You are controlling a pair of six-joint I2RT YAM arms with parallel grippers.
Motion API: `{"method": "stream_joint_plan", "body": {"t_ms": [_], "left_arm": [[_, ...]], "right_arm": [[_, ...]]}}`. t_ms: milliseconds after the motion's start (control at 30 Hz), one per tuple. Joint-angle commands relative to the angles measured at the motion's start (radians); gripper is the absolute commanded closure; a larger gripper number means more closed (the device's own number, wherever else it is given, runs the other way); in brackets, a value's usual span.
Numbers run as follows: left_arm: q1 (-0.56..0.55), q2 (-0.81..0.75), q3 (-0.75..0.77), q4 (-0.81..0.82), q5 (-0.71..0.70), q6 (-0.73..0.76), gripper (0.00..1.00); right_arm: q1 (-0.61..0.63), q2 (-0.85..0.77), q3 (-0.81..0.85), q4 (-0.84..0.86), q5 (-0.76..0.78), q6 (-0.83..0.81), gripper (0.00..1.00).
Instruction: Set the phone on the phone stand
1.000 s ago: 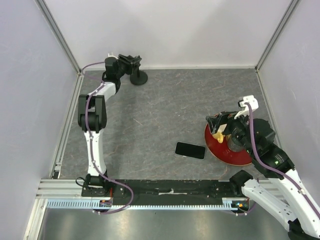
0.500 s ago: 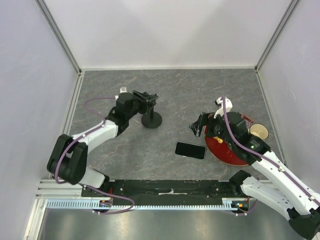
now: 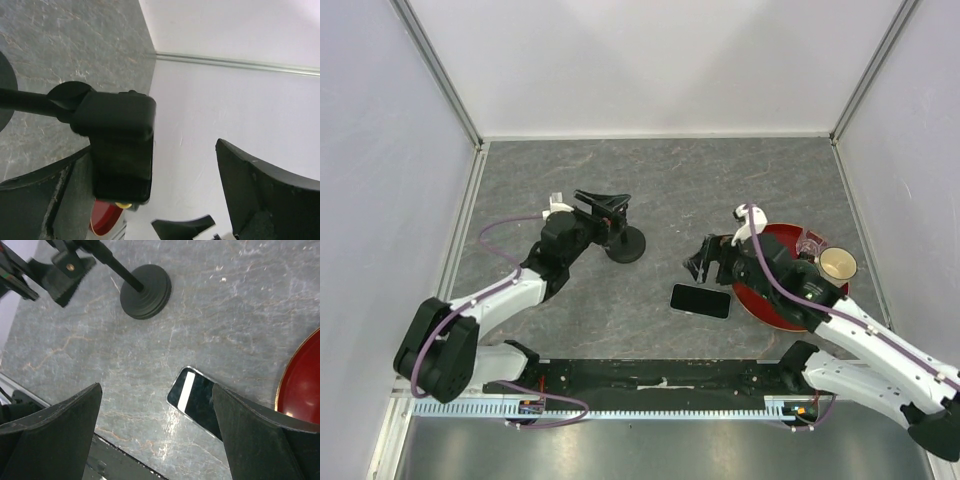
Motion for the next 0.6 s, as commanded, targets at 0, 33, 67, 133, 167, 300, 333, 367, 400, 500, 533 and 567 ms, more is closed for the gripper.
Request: {"method": "stream_joint_plan", "body": {"t_ms": [0, 33, 67, 133, 167, 300, 333, 367, 400, 500, 533, 567], "left_arm": [[-0.001, -0.125, -0.032, -0.054, 0.107, 0.059, 0.04], [-0.001, -0.162, -0.034, -0.089, 0.154, 0.085, 0.03], [0.001, -0.188, -0.057, -0.124, 0.177, 0.093, 0.03], [0.004, -0.247, -0.103, -0.18, 0.24, 0.113, 0.03], [0.011, -0.324, -0.147, -0.204, 0.257, 0.148, 0.02], [0.027, -0.564, -0.201, -0.479, 0.237, 0.329, 0.0], [0.027, -0.604, -0.218, -0.497, 0.216, 0.358, 0.0], [0.028, -0.638, -0.259, -0.523, 0.22, 0.389, 0.0], [0.033, -0.694, -0.269, -0.546, 0.226, 0.394, 0.0], [0.042, -0.799, -0.253, -0.649, 0.242, 0.456, 0.02], [0.042, -0.839, -0.237, -0.686, 0.21, 0.485, 0.03], [0.042, -0.875, -0.208, -0.709, 0.193, 0.551, 0.04]], "right_arm": [[0.089, 0.082, -0.009, 0.073, 0.076, 0.045, 0.02], [0.114, 0.095, -0.008, 0.08, 0.114, 0.048, 0.02], [0.138, 0.107, -0.008, 0.09, 0.133, 0.051, 0.02], [0.207, 0.15, 0.0, 0.136, 0.17, 0.051, 0.02], [0.226, 0.168, 0.006, 0.157, 0.176, 0.046, 0.02], [0.354, 0.312, 0.066, 0.287, 0.248, -0.018, 0.02], [0.373, 0.336, 0.087, 0.313, 0.263, -0.032, 0.02], [0.385, 0.357, 0.1, 0.335, 0.269, -0.055, 0.02], [0.408, 0.397, 0.11, 0.378, 0.274, -0.067, 0.02], [0.424, 0.448, 0.121, 0.5, 0.277, -0.098, 0.02], [0.424, 0.457, 0.118, 0.527, 0.288, -0.101, 0.02], [0.422, 0.469, 0.12, 0.553, 0.299, -0.104, 0.06]]}}
